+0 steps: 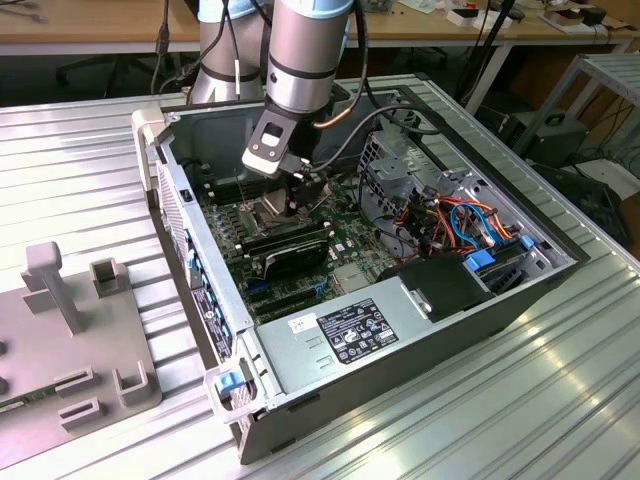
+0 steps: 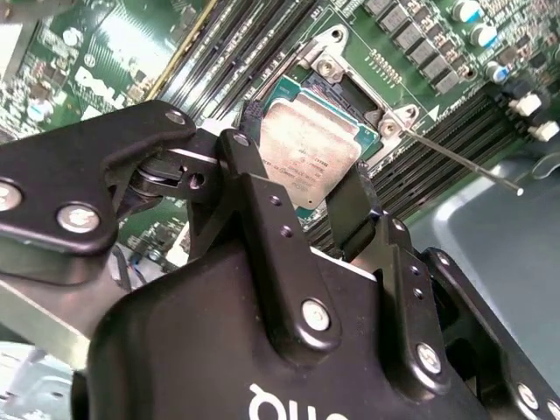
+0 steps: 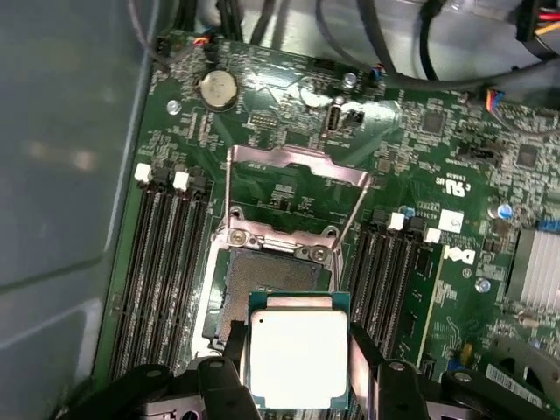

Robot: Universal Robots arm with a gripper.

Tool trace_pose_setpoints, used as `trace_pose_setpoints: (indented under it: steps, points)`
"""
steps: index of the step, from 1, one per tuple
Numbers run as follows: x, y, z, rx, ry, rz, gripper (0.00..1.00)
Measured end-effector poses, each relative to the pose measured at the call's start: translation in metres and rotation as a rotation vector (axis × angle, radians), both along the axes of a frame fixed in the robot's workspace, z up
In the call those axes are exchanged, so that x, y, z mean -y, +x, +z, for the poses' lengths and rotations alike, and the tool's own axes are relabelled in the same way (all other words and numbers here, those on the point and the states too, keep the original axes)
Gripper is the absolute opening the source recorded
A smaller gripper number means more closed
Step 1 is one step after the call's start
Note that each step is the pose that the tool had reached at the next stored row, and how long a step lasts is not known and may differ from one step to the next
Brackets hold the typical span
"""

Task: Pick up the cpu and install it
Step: 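Place the cpu into insertion slot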

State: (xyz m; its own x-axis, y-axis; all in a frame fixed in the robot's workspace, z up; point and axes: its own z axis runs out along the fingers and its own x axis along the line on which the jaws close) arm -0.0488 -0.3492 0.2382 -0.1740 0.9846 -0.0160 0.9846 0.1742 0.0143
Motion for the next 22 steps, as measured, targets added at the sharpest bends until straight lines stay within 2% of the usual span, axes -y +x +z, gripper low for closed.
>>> trace_pose_setpoints:
  steps: [4,9,17,21,22]
  points:
    - [0.0000,0.0000,-0.0003,0.0000,-0.0001,-0.081,0.55]
    - [0.0000,0.0000,-0.0005,-0.0001,0.0000,-0.147,0.55]
    - [0.0000,0.0000,-0.0006,0.0000,0.0000,-0.152,0.55]
    - [-0.0002,0.0001,-0.0013,0.0001,0.0001,-0.207,0.55]
    - [-0.0012,0.0001,-0.0014,0.0001,0.0001,-0.208,0.55]
